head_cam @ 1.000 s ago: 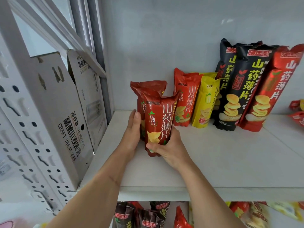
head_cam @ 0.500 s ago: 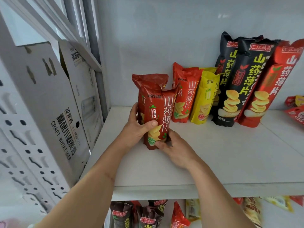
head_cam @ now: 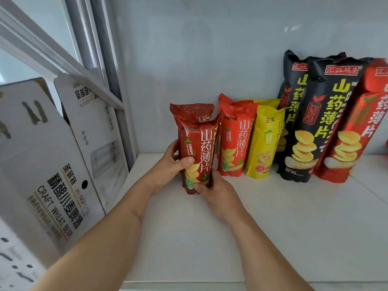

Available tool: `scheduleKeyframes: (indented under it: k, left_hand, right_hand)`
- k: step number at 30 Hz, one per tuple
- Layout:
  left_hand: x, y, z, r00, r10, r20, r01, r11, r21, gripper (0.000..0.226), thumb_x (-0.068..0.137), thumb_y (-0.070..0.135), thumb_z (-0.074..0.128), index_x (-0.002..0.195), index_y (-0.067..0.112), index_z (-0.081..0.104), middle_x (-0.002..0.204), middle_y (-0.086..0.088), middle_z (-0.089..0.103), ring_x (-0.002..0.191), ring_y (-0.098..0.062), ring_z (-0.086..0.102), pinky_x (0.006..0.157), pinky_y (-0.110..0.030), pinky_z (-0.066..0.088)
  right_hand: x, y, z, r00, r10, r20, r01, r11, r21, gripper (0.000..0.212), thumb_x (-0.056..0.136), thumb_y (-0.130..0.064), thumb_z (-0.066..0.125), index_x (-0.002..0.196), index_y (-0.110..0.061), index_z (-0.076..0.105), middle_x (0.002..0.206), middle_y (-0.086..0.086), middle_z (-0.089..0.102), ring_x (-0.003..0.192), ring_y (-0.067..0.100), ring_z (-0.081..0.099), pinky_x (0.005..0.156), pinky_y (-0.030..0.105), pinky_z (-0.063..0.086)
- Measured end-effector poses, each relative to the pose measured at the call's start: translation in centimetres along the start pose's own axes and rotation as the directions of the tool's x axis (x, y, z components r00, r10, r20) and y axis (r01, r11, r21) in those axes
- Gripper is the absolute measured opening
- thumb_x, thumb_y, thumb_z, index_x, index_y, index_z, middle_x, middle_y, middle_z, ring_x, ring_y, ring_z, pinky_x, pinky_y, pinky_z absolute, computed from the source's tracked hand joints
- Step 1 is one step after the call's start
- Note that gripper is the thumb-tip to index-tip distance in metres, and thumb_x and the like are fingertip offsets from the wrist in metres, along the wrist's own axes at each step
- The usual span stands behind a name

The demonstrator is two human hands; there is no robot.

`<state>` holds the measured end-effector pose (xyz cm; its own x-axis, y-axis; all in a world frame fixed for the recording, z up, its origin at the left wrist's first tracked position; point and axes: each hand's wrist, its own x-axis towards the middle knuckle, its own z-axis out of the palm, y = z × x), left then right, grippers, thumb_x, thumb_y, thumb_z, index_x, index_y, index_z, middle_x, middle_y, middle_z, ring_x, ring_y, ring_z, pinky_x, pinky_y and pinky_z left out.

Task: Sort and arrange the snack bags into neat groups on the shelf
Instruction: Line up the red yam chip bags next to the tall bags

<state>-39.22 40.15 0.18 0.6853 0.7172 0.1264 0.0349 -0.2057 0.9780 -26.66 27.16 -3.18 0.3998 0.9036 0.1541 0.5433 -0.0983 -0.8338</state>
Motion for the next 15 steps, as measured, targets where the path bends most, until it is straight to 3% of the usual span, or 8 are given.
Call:
scheduleKeyframes:
  k: [4,11,15]
  left_hand:
    - [1.9,-0.4,-0.7,1.000,-0.006,0.002,0.006,1.000,0.021,0.130,0.035,0.084,0.080,0.146,0.042,0.026,0.133,0.023,0.048,0.123,-0.005,0.052,0.090,-0.024,0.050]
    - [4.3,-0.8,-1.5,0.999,0.002,0.034,-0.002,1.000,-0.005,0.127,0.033,0.085,0.080,0.141,0.044,0.027,0.127,0.029,0.048,0.114,0.002,0.054,0.083,-0.019,0.050]
    - [5.5,-1.3,-1.5,0.999,0.010,0.044,-0.009,1.000,-0.026,0.123,0.035,0.084,0.080,0.140,0.044,0.031,0.130,0.025,0.051,0.117,-0.002,0.056,0.083,-0.018,0.052]
  right_hand:
    - [1.4,0.1,0.1,0.999,0.030,-0.028,-0.030,0.999,0.015,0.061,0.089,-0.042,0.067,0.142,-0.025,0.042,0.138,-0.007,0.057,0.125,0.015,0.055,0.103,0.035,0.047]
    - [3.6,-0.2,0.8,0.996,0.054,-0.073,-0.054,0.999,0.001,0.060,0.090,-0.041,0.066,0.142,-0.025,0.042,0.138,-0.007,0.056,0.125,0.015,0.055,0.105,0.036,0.047]
    - [4.4,0.1,1.2,0.991,0.076,-0.114,-0.077,0.997,-0.005,0.052,0.091,-0.039,0.065,0.137,-0.023,0.046,0.131,-0.006,0.060,0.118,0.014,0.058,0.100,0.035,0.049]
